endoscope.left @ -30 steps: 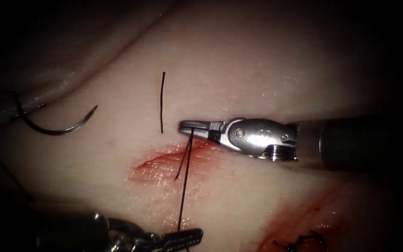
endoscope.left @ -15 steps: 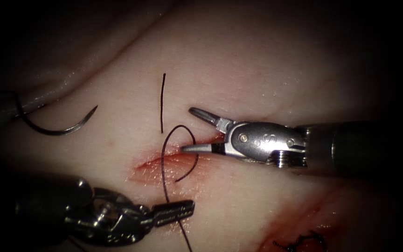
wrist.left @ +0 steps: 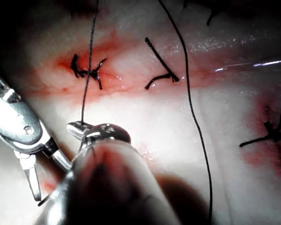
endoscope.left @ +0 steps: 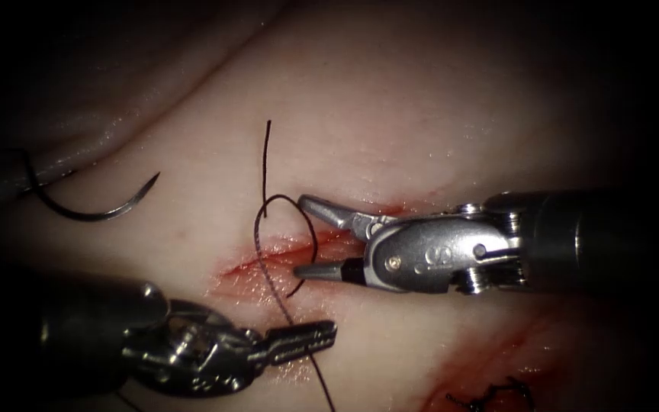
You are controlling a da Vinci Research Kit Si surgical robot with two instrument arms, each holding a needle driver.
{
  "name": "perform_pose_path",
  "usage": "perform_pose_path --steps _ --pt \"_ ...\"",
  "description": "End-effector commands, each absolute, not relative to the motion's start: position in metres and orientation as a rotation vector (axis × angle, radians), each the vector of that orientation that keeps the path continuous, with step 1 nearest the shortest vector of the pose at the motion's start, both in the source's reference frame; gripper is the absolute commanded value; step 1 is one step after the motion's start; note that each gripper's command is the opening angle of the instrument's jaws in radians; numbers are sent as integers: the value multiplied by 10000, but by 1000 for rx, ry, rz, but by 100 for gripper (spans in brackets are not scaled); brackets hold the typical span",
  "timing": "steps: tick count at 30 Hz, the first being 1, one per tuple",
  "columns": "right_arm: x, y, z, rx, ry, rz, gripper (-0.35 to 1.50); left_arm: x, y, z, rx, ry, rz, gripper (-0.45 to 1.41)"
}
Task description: Wound Closure
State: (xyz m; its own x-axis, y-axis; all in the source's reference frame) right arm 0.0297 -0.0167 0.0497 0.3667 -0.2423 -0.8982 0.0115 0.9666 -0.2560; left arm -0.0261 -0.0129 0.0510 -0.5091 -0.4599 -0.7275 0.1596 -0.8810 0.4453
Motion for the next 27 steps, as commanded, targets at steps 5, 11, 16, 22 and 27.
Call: perform_pose_path --steps 5,11,16,22,27 --pt "284 -151 476 -209 1146 -117 148 -261 -129 507 1311 -443 -2408 -45" --pt "269 -150 467 -211 1168 -114 148 -263 -127 507 1315 -440 -2407 -45" --pt "286 -158 471 -229 1222 -193 148 -272 -125 508 1346 -420 -2385 -45" --pt "315 -157 475 -219 1271 -246 143 -269 -124 506 1368 -408 -2364 -45" --pt "334 -153 479 -199 1284 -283 143 -266 -125 504 1380 -400 -2359 -45"
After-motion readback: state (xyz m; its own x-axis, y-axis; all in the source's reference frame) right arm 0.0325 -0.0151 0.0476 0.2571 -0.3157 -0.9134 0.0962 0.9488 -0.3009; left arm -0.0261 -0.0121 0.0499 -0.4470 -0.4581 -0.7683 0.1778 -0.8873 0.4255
